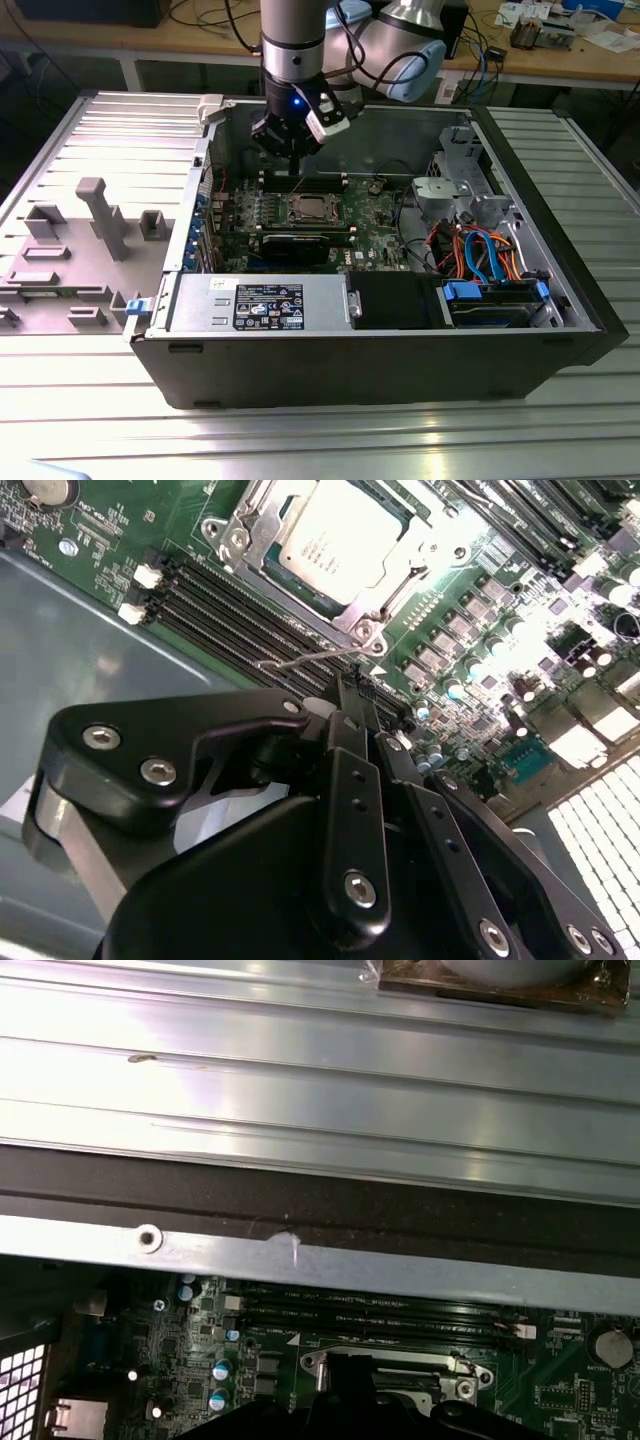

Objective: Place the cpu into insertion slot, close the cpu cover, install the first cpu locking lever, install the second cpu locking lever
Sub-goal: 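Install the first cpu locking lever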

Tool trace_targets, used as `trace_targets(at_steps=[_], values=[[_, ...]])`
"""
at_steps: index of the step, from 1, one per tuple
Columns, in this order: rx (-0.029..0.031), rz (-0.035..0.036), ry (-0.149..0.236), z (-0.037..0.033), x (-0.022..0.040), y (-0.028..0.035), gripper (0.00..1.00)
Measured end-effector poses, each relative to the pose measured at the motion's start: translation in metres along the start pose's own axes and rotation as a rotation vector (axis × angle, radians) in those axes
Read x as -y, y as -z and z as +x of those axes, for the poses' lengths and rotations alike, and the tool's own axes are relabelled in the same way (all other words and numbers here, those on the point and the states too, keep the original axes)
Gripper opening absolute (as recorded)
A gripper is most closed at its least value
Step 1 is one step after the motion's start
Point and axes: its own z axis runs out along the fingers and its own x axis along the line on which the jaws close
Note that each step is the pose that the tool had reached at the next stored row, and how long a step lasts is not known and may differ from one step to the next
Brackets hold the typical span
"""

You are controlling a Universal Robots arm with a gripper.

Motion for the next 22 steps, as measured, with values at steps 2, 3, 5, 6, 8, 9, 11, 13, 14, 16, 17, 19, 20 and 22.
trace_targets(at_steps=[2,3,5,6,8,9,11,13,14,16,17,19,20,22], values=[[0.0004,0.0001,-0.007,-0.0020,0.0003,-0.0013,0.11],[0.0006,-0.0001,-0.010,-0.0033,0.0005,-0.0018,0.11],[0.0010,-0.0002,-0.013,-0.0062,0.0008,-0.0022,0.11],[0.0011,-0.0002,-0.014,-0.0078,0.0010,-0.0026,0.11],[0.0011,-0.0002,-0.015,-0.0100,0.0012,-0.0034,0.11],[0.0010,-0.0001,-0.015,-0.0109,0.0013,-0.0037,0.11],[0.0011,-0.0001,-0.015,-0.0129,0.0013,-0.0047,0.11],[0.0010,-0.0001,-0.015,-0.0151,0.0014,-0.0060,0.11],[0.0010,-0.0001,-0.015,-0.0158,0.0014,-0.0067,0.11],[0.0010,-0.0001,-0.015,-0.0170,0.0015,-0.0084,0.11],[0.0009,0.0000,-0.015,-0.0176,0.0016,-0.0089,0.11],[0.0009,0.0001,-0.015,-0.0176,0.0017,-0.0090,0.11],[0.0010,-0.0001,-0.015,-0.0177,0.0016,-0.0091,0.11],[0.0010,-0.0001,-0.015,-0.0178,0.0017,-0.0094,0.11]])
